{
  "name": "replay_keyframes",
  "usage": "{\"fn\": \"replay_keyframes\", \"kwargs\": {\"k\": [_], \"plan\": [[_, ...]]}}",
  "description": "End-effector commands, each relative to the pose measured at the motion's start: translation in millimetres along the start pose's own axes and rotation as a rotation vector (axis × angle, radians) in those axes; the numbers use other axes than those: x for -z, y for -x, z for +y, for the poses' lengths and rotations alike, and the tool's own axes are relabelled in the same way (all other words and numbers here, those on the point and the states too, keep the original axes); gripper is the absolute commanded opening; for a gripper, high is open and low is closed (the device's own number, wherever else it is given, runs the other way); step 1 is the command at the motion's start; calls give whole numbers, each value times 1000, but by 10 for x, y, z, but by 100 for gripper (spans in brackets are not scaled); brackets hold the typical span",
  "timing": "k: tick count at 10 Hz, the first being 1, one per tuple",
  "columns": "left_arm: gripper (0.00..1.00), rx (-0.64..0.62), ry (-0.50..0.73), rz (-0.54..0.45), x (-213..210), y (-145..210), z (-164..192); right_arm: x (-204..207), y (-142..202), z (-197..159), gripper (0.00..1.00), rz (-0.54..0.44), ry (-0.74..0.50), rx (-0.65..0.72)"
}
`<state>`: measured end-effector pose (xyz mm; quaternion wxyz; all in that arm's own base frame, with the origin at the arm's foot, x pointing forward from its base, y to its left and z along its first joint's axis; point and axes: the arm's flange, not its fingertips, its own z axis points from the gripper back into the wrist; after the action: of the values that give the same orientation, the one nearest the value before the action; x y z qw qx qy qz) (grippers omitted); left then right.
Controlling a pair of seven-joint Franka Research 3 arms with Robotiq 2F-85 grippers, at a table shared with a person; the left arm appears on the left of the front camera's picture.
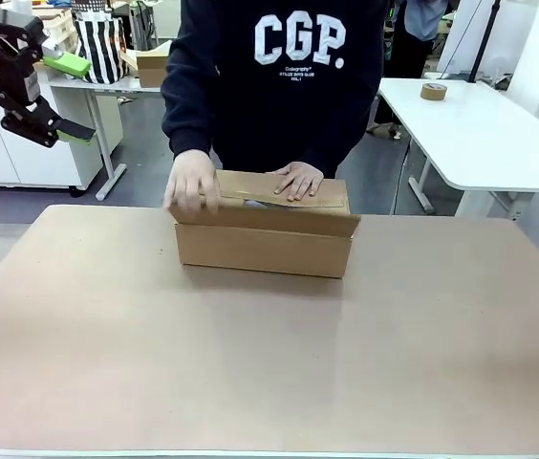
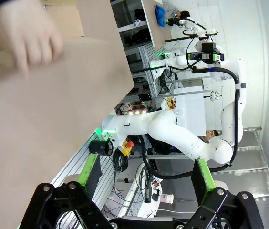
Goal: Pack the gift set into the box.
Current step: Press and hold the closed box until the human finishes sealing it.
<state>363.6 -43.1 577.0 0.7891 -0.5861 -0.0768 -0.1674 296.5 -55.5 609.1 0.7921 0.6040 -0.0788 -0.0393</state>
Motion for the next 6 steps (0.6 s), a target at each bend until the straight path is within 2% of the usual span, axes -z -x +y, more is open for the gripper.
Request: {"fn": "replay_keyframes", "kwargs": {"k": [1, 6], "plan": [[100, -9, 14, -8, -29, -22, -35, 1, -22, 19, 100, 1, -23, -25], [100, -9, 14, -8, -29, -22, -35, 1, -22, 19, 100, 1, -23, -25]]}}
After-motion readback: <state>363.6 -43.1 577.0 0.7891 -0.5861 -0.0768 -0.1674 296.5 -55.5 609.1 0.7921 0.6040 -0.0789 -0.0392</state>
